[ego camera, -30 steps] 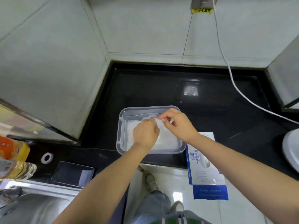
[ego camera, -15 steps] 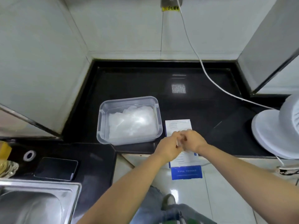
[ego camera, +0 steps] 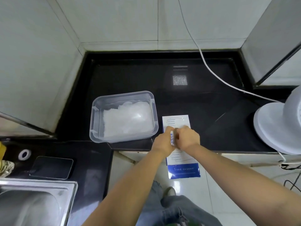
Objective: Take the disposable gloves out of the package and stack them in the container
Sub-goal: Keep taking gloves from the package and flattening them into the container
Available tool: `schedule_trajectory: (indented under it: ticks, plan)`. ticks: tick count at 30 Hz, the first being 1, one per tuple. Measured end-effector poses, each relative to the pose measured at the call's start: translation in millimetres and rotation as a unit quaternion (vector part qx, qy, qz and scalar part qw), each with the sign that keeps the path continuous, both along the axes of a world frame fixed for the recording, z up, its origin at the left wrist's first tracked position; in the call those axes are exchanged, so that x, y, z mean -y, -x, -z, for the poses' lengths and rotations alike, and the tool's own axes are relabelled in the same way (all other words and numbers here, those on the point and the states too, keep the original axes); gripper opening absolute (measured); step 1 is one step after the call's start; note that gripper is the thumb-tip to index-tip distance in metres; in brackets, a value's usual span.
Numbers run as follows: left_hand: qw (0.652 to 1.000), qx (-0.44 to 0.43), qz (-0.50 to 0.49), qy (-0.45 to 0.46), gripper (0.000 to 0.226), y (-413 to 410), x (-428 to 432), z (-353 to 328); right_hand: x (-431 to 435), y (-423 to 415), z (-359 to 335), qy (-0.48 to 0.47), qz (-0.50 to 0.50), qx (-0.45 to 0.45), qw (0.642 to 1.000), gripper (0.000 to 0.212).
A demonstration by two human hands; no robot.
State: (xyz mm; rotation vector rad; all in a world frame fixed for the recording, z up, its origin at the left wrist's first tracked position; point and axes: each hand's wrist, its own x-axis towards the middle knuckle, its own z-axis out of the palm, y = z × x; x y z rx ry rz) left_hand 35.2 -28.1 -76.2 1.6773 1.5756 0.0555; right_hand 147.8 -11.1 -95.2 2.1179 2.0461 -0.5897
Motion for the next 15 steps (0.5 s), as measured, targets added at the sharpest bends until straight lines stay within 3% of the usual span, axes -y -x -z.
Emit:
schedule_trajectory:
  ticks: [2, 4, 6, 9, 12, 15]
  plan:
    - [1.000, -0.020, 0.016, -0.013, 0.057, 0, 0, 1, -1, -5, -2, 0.006, 0.032, -0.052, 0.998, 0.012]
    - [0.999, -0.025, 0.015, -0.013, 0.060, 0, 0, 0, -5, -12, -6, 0.011, 0.100, -0.163, 0.982, 0.013]
    - [1.000, -0.015, -0.003, -0.010, 0.060, 0, -2, 0, -8, -18, -12, -0.005, 0.168, -0.315, 0.934, 0.015]
    - [1.000, -0.005, -0.017, -0.004, 0.065, -1, -4, 2, -13, -25, -31, -0.045, 0.218, -0.462, 0.859, 0.010]
    - [1.000, -0.004, -0.004, -0.006, 0.071, -3, -3, 1, -18, -26, -56, -0.085, 0.265, -0.557, 0.783, 0.010]
    - [1.000, -0.004, -0.002, -0.002, 0.065, -2, -3, -7, -19, -28, -72, -0.083, 0.277, -0.585, 0.758, 0.008]
